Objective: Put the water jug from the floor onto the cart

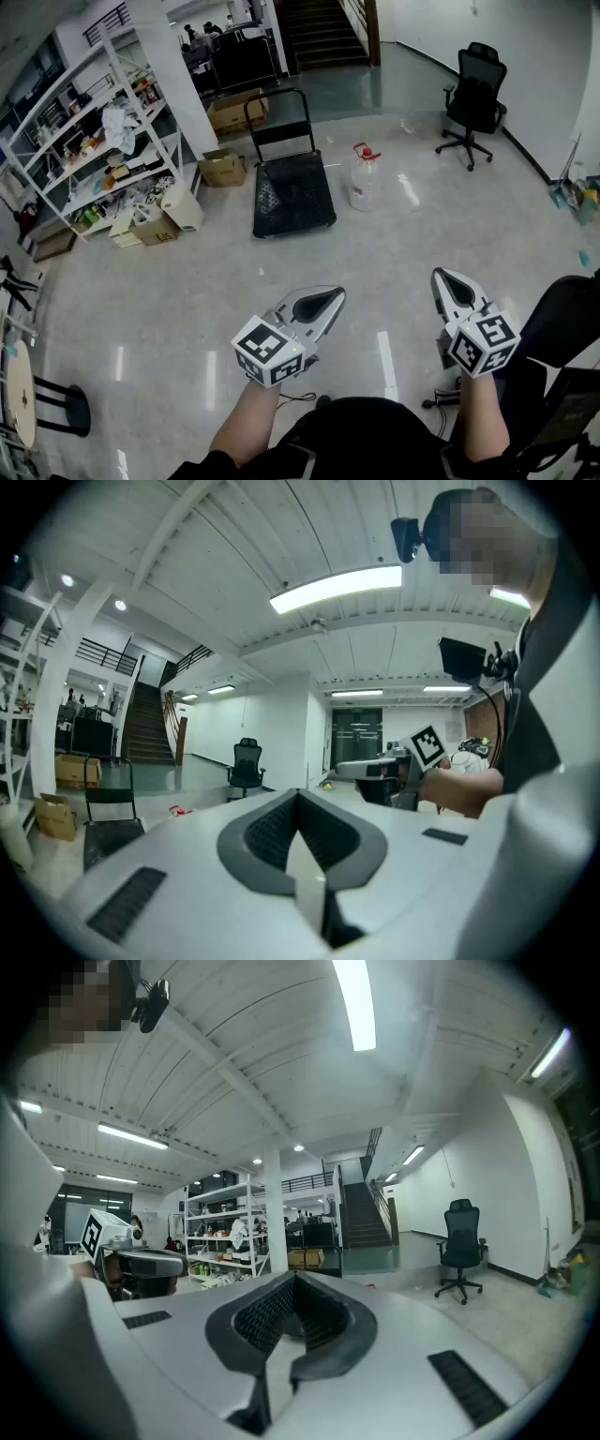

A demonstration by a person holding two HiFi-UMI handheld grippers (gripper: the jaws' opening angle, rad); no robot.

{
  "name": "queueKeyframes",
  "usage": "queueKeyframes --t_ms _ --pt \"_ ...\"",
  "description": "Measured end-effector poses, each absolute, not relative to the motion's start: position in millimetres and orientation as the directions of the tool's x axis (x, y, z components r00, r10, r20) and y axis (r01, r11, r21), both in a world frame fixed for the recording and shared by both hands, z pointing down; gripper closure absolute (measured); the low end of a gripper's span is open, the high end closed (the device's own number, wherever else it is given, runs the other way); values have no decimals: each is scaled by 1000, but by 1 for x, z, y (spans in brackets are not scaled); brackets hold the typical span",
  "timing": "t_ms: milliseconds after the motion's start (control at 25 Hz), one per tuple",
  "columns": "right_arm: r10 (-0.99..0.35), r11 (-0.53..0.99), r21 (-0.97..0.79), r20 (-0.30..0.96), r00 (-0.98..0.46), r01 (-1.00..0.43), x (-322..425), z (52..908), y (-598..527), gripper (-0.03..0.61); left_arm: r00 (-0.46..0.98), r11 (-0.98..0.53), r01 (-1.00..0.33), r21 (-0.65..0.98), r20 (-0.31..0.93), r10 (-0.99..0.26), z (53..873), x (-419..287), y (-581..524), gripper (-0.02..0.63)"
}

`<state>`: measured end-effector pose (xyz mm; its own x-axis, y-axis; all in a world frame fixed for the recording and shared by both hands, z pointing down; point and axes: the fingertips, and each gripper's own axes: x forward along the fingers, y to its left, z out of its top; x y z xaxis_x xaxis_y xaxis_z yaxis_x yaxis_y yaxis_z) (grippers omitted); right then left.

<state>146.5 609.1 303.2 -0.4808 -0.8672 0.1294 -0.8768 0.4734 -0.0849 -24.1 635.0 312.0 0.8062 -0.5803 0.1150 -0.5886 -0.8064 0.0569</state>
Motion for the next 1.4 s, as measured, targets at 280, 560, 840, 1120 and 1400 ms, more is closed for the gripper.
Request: queueKeyframes --t_ms 280,560,840,1120,1400 --pt "-865 476 -106 125 -486 -873 140 302 610 578 840 -845 -532 49 151 -521 321 -27 642 614" --pt "-868 472 -105 116 -482 -875 138 297 610 578 803 -788 -593 165 47 -594 308 -41 625 614" --pt "-865 479 -97 116 -488 -873 126 298 609 578 802 -785 -593 180 49 -595 314 -58 631 614" --pt "-863 485 -102 104 -494 -868 98 298 593 578 798 -779 -599 184 57 -600 317 -85 622 614" --pt "-870 472 -86 114 -480 -877 78 300 584 578 798 -785 -601 149 51 -601 318 -105 613 614"
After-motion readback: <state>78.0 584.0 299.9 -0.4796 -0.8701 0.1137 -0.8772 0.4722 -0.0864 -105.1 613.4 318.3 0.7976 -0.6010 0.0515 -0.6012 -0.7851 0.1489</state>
